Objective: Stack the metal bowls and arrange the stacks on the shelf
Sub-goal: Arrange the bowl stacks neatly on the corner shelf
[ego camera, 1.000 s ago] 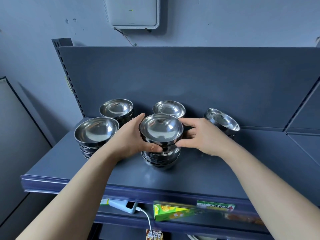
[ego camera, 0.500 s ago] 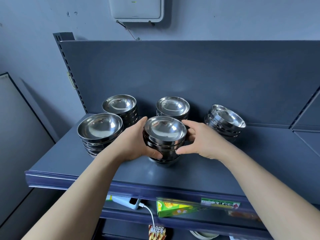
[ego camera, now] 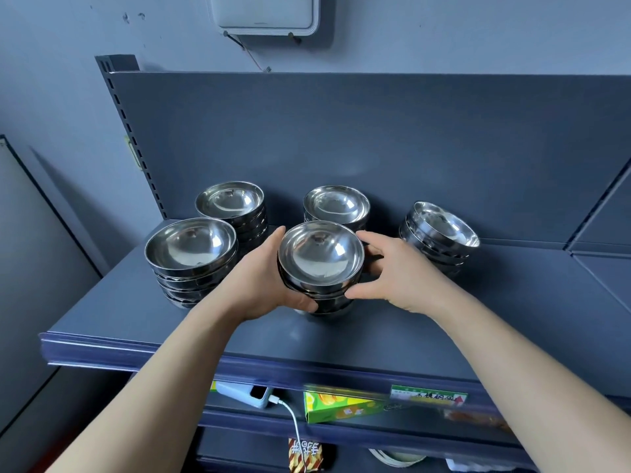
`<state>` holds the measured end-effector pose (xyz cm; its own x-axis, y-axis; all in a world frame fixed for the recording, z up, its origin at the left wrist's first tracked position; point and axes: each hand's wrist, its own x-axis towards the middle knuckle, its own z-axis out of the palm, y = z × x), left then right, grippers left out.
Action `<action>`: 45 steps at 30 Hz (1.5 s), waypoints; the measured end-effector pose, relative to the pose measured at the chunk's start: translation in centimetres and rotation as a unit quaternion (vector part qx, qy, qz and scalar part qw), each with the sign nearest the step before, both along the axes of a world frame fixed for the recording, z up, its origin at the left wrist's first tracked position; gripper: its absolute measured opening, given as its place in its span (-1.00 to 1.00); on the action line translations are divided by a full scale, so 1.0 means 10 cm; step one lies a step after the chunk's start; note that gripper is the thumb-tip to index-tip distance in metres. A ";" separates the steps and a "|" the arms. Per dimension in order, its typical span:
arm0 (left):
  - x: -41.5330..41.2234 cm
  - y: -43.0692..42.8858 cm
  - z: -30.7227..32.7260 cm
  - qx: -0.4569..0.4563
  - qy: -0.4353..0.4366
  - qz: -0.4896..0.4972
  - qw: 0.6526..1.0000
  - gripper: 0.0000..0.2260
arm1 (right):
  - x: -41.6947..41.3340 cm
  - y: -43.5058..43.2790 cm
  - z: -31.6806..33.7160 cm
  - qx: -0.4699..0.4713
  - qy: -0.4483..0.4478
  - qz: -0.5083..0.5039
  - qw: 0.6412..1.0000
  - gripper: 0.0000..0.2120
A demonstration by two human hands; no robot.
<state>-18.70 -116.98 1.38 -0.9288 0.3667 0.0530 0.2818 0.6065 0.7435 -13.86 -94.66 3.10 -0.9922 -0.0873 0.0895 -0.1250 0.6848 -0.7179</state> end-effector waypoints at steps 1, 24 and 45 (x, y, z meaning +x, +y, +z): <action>0.00 0.00 0.00 0.005 0.001 0.003 1.000 0.03 | 0.01 -0.01 0.01 -0.003 0.009 0.003 1.000 -0.35; 0.10 0.03 0.14 -0.026 0.004 0.029 0.999 0.16 | -0.06 0.07 -0.06 0.029 0.000 -0.010 1.000 -0.18; 0.10 0.08 0.15 -0.037 0.014 0.034 0.999 0.16 | -0.12 0.12 0.01 0.041 -0.029 0.038 0.998 -0.49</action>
<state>-17.69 -116.17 2.89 -0.9502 0.3070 0.0536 0.2577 0.6776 0.6888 -15.08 -93.44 3.18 -0.9857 -0.1670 0.0222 -0.1390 0.7317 -0.6673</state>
